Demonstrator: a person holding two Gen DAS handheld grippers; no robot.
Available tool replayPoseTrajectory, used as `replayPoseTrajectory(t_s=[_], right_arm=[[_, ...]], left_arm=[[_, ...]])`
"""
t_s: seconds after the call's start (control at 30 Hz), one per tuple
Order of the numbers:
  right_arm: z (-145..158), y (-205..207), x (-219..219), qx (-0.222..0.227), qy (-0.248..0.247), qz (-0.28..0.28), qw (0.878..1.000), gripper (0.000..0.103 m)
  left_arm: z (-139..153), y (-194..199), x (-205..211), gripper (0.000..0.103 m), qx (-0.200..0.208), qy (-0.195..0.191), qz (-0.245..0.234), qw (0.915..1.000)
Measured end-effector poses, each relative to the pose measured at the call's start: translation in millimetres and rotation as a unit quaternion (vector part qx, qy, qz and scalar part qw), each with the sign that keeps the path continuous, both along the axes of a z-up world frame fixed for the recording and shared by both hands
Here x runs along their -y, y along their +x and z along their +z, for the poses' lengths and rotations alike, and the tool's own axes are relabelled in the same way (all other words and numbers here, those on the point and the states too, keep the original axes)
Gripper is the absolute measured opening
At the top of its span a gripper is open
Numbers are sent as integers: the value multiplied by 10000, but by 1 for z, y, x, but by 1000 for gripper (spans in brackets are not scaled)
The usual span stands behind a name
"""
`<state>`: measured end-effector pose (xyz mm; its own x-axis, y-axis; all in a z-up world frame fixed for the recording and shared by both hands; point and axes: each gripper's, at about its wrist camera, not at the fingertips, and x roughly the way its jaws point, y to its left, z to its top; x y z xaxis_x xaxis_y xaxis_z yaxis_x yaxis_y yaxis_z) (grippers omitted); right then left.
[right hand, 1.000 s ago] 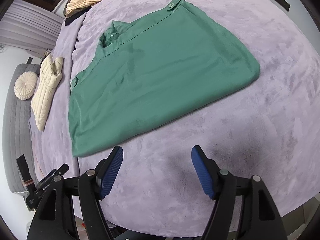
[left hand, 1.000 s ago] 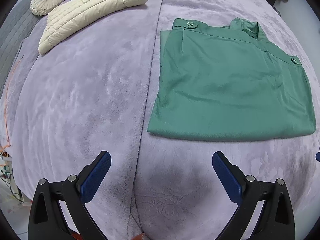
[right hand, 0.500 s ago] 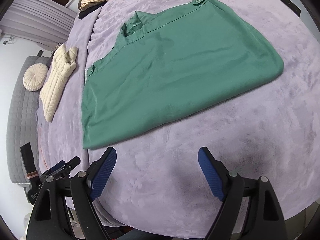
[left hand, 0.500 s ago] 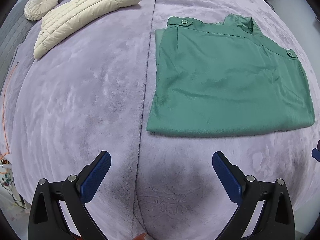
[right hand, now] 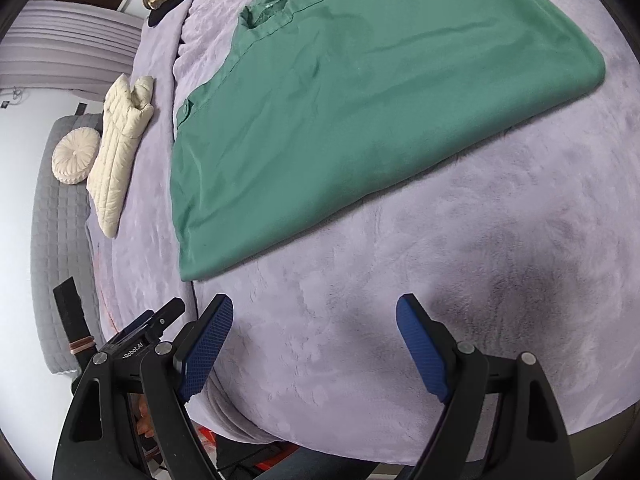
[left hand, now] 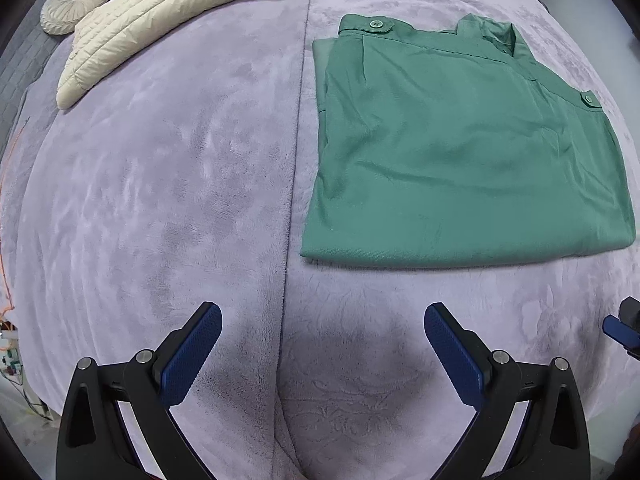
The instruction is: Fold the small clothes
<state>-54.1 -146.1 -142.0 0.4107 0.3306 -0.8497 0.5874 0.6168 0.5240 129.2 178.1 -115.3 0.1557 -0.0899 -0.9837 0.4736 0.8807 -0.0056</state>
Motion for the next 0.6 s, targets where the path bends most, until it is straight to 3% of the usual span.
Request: replayPoseTrajectory(t_s=[0.33, 0.6], right_arm=[[-38, 24, -19, 205, 938, -255, 9951, 86], [-80, 73, -39, 663, 1669, -542, 9823, 86]], left_arm=[[-17, 18, -13, 102, -352, -463, 220, 9981], [-30, 51, -42, 102, -813, -1383, 907, 9829]])
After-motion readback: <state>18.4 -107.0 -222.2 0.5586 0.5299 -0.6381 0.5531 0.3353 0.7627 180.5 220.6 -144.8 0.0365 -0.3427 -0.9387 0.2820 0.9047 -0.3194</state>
